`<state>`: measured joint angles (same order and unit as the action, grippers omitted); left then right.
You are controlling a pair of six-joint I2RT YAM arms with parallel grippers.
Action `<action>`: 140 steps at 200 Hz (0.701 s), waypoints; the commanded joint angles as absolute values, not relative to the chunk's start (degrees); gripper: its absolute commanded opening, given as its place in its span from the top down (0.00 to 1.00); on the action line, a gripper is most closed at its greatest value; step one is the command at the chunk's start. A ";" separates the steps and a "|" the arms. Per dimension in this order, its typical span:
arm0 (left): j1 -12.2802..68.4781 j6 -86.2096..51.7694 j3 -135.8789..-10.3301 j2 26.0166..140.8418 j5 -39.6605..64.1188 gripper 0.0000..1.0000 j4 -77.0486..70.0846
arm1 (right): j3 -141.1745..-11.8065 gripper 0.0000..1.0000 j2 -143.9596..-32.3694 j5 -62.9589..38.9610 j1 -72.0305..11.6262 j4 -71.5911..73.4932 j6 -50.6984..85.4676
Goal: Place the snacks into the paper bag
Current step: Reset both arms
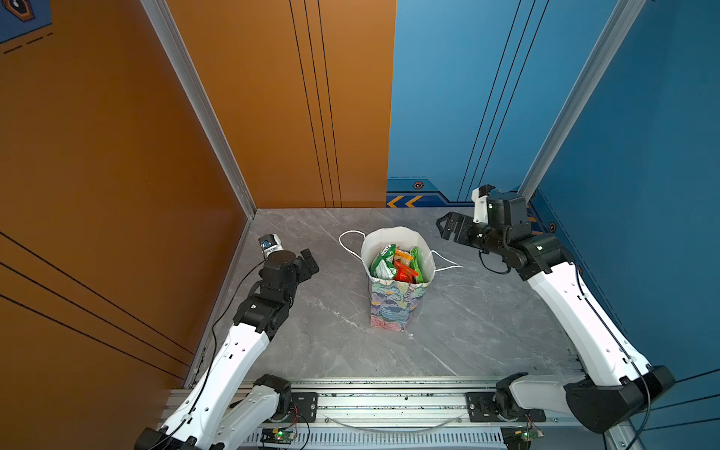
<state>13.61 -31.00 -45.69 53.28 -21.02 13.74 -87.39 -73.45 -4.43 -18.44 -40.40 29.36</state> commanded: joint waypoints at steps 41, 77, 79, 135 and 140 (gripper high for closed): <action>3.14 -27.65 -36.45 58.16 -22.19 0.02 -4.20 | -74.47 0.00 -64.07 -0.38 -3.56 -31.38 31.60; 3.16 -23.06 -33.38 62.89 -27.77 0.02 -9.69 | -65.23 0.00 -62.40 1.00 3.00 -26.06 32.33; 3.14 -22.68 -33.17 63.12 -28.01 0.02 -10.27 | -64.82 0.00 -62.38 1.11 3.26 -25.76 32.34; 3.59 -12.29 -30.90 72.24 -32.51 0.02 -21.36 | -53.83 0.00 -65.66 4.58 6.95 -16.61 26.39; 3.68 -11.58 -30.86 73.16 -32.20 0.02 -22.13 | -53.10 0.00 -66.39 5.29 6.88 -15.99 25.42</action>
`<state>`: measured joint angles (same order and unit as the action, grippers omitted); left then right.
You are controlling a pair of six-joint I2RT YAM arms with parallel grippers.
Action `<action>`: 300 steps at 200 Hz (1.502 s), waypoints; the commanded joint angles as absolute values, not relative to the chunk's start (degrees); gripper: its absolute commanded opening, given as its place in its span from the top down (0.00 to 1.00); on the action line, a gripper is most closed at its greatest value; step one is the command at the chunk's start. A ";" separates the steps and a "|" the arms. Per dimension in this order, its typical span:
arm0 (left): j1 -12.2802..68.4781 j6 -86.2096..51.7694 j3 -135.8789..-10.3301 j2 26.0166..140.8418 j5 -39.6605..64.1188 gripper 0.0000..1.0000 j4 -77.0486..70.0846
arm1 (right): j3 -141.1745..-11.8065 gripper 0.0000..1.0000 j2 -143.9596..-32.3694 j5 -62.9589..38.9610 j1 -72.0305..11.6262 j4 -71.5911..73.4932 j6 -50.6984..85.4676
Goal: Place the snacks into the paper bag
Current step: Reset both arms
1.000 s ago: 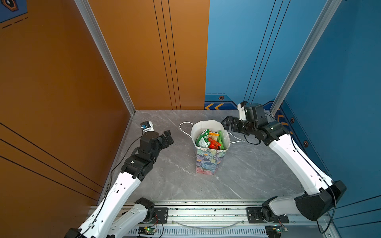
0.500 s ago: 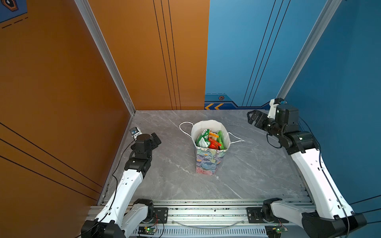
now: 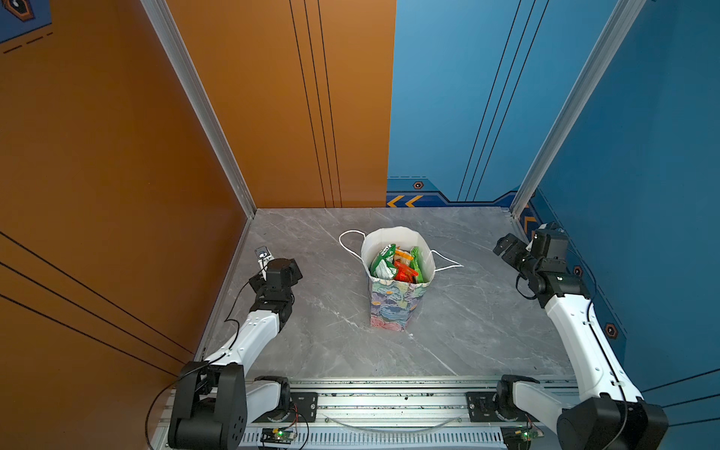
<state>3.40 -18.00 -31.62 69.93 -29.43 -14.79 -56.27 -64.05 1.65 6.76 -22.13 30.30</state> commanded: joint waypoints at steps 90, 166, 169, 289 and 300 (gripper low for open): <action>6.64 2.23 -22.66 86.09 -20.35 0.02 -48.52 | -38.60 0.00 -78.25 16.94 -2.75 10.01 8.60; 4.00 0.89 -20.89 89.69 -15.34 0.02 -54.74 | -26.83 0.00 -82.32 9.70 -5.07 36.23 -0.35; 3.92 0.54 -20.97 89.73 -15.88 0.02 -54.68 | -26.21 0.00 -82.76 8.71 -4.75 37.64 -0.23; 3.73 -0.70 -20.80 89.48 -18.72 0.02 -54.67 | -21.89 0.00 -87.81 8.97 -2.02 49.49 3.20; 3.77 -0.74 -20.76 89.48 -18.71 0.02 -54.67 | -21.98 0.00 -87.71 8.78 -1.93 49.21 3.25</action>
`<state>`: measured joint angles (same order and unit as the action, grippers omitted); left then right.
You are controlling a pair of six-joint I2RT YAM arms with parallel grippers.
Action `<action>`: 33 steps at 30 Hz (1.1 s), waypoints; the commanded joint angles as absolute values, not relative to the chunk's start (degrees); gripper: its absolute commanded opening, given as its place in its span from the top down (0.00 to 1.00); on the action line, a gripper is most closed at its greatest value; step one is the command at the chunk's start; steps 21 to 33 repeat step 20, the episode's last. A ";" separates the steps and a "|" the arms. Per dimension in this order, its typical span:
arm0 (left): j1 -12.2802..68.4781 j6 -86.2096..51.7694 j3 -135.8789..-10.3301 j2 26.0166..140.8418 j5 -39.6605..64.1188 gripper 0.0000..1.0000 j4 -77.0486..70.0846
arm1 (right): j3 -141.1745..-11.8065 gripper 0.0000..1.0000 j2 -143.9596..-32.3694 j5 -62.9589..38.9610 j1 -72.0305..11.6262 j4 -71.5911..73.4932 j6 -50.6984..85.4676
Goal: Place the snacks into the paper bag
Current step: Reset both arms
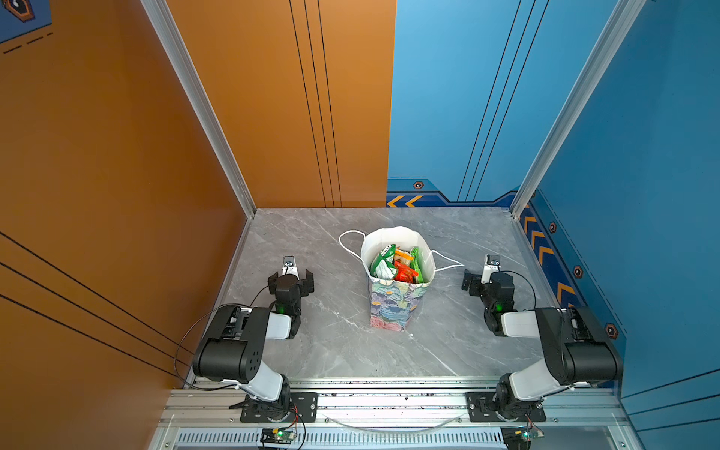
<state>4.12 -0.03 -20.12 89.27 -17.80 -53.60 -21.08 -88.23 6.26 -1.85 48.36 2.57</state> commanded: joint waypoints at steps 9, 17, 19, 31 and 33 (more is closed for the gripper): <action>3.78 -0.72 -20.78 89.48 -18.65 0.02 -54.67 | -21.95 0.00 -87.74 8.89 -2.02 49.25 3.21; 3.76 -0.78 -20.79 89.54 -18.67 0.02 -54.69 | -22.26 0.00 -87.80 8.63 -1.85 48.79 3.23; 3.77 -0.71 -20.77 89.48 -18.71 0.02 -54.67 | -22.15 0.00 -87.72 8.80 -1.93 48.95 3.17; 3.74 -0.72 -20.79 89.48 -18.72 0.02 -54.72 | -22.07 0.00 -87.71 8.83 -1.94 48.95 3.16; 3.74 -0.72 -20.79 89.48 -18.72 0.02 -54.72 | -22.07 0.00 -87.71 8.83 -1.94 48.95 3.16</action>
